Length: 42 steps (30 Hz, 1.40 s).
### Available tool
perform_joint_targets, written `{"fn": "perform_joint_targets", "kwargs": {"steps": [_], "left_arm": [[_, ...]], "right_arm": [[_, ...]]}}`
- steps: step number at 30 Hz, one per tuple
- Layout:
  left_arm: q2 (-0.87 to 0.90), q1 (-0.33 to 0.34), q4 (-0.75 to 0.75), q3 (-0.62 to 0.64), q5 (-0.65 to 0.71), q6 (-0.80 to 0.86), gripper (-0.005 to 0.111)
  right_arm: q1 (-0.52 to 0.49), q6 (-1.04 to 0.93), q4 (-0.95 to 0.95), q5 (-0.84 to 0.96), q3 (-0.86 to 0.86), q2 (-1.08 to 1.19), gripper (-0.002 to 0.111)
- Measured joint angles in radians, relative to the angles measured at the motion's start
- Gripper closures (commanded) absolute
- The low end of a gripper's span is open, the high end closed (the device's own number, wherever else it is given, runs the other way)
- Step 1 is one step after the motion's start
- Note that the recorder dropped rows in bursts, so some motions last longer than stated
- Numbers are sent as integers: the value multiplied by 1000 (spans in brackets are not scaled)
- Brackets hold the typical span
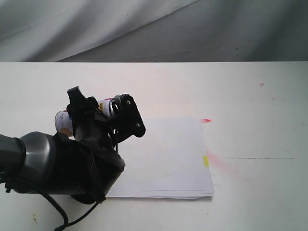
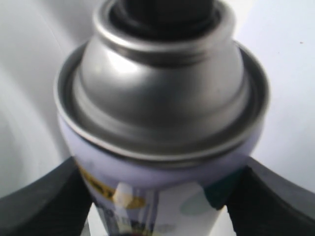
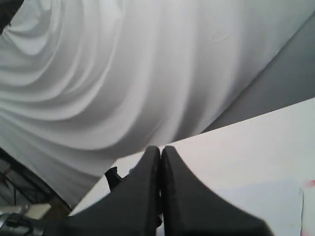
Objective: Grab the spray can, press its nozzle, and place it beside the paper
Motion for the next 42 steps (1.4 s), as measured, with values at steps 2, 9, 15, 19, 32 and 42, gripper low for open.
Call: {"fn": "perform_joint_targets", "kwargs": {"steps": [2,9,15,19,32,42], "left_arm": [[0,0,0,0,0,0,107],[0,0,0,0,0,0,107],[0,0,0,0,0,0,107],[0,0,0,0,0,0,107],[0,0,0,0,-2,0,107],[0,0,-16,0,0,-7,107]], "right_arm": [[0,0,-75,75,-123,117,108],[-2,-33,-394,311,-592,504,108],[-2,-190,-510,516,-933,806,108],[-31,-285,-469,583,-1028,983,108],[-329,-868,280,911,-1048,1463,108],[-337,-1055,368,943,-1033,1637,108]]}}
